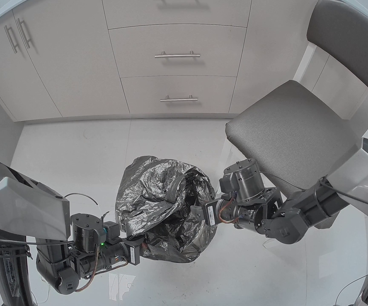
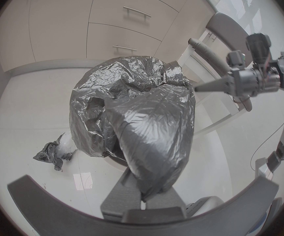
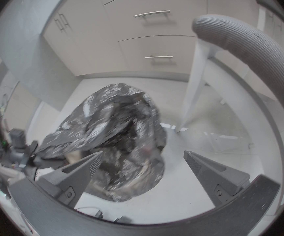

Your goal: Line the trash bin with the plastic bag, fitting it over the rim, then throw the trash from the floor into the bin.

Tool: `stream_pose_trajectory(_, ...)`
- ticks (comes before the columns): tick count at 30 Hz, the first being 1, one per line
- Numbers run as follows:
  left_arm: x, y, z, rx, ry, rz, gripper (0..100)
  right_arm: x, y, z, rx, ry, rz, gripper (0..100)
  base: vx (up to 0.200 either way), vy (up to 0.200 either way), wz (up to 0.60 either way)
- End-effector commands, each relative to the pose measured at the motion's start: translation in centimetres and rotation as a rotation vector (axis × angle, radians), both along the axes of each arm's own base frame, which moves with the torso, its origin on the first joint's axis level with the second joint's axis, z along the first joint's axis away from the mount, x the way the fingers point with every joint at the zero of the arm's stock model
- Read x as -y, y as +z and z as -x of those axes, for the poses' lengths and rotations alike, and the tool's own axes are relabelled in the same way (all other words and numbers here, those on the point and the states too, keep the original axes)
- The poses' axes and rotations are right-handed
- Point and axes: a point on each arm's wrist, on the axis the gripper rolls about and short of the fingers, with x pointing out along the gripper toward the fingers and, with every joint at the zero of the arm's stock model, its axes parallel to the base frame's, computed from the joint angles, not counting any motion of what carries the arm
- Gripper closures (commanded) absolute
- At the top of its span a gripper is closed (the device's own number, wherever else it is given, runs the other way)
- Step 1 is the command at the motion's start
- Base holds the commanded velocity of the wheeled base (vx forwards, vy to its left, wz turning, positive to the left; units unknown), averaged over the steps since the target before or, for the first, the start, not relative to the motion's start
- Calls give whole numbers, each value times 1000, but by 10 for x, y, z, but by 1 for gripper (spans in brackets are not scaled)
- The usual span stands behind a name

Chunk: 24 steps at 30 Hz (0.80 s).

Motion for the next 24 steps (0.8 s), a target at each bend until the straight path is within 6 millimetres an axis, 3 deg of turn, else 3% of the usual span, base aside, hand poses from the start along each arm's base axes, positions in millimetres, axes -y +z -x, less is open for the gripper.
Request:
stream_pose_trajectory(1,1,3,-1,-7,20,36,100,-2,14,29,-25,103,-43,0,0,0,0)
stream_pose_trajectory(3,1,3,-1,-7,21,39,100,-5,13,32,-37,109,-57,0,0,0,0)
stream_pose_trajectory(4,2,3,-2,-6,22,41,100,-19,13,44,-82,118,-134,0,0,0,0)
stream_pose_trajectory(8,2,3,-2,-8,22,40,100,-46,7,56,-166,131,-248,0,0,0,0)
stream_pose_trajectory(16,1,3,-1,-9,22,39,100,-77,-8,61,-223,123,-290,0,0,0,0)
stream_pose_trajectory(24,1,3,-1,-9,22,39,100,-95,-19,48,-206,54,-286,0,0,0,0)
